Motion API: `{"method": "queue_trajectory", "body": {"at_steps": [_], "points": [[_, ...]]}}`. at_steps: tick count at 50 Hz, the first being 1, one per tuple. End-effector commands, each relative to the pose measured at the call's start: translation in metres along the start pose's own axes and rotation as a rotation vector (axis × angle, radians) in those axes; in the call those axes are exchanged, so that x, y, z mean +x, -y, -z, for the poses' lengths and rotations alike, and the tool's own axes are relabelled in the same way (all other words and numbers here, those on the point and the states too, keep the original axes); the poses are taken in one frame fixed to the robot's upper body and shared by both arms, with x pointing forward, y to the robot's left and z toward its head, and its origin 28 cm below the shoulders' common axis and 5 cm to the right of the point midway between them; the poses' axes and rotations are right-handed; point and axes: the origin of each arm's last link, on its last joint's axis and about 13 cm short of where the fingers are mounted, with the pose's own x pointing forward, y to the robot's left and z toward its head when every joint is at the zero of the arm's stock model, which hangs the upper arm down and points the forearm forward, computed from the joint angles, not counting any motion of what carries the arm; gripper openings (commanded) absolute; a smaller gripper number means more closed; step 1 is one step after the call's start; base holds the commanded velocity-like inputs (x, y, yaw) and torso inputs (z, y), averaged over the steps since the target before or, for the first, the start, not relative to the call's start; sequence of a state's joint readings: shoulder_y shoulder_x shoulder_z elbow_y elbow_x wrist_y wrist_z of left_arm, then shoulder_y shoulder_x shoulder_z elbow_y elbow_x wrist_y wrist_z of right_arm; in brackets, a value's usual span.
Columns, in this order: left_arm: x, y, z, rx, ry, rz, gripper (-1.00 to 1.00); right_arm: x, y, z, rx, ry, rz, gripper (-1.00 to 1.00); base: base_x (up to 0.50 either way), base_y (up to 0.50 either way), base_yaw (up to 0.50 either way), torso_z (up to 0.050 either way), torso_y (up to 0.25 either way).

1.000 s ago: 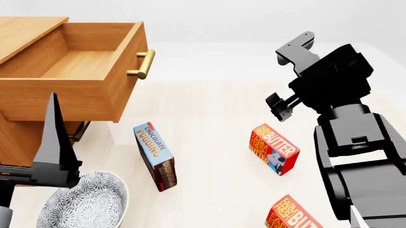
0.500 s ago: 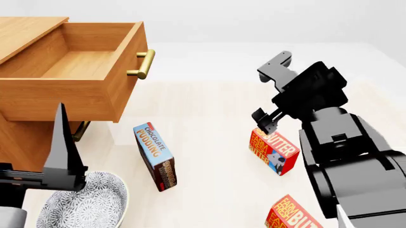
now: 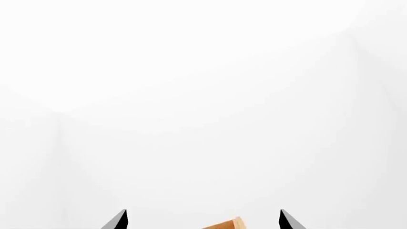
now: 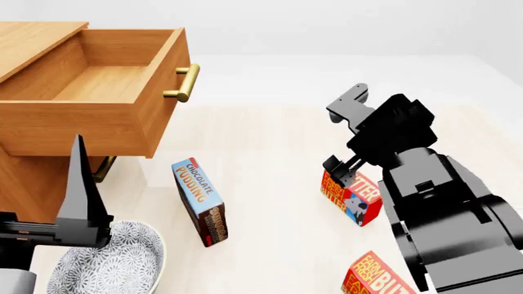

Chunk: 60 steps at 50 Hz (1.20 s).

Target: Put the butter at the front in the top drawer of the cabinet and close it.

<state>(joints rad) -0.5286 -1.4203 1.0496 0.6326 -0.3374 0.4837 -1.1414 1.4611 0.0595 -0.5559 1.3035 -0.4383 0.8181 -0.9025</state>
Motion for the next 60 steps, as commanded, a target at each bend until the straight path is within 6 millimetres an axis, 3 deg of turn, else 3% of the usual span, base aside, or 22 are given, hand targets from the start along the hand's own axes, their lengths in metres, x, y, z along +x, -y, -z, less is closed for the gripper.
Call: {"method": "queue_trajectory", "body": {"at_steps": [1,28,60], "points": [[0.0,0.0,0.001,-0.002,-0.001,-0.002,1.0,0.007,-0.002,0.006,0.008,-0.022,-0.007,1.0,0.0,0.0,0.0,0.0,0.0],[0.004,-0.001,0.002,-0.011,-0.012,0.0,1.0,0.023,-0.004,0.028,0.042,-0.078,-0.057,1.0,0.0,0.0,0.0,0.0,0.0],[0.005,-0.001,0.003,-0.025,-0.016,0.0,1.0,0.021,-0.002,0.041,0.08,-0.105,-0.029,1.0,0.0,0.0,0.0,0.0,0.0]]}}
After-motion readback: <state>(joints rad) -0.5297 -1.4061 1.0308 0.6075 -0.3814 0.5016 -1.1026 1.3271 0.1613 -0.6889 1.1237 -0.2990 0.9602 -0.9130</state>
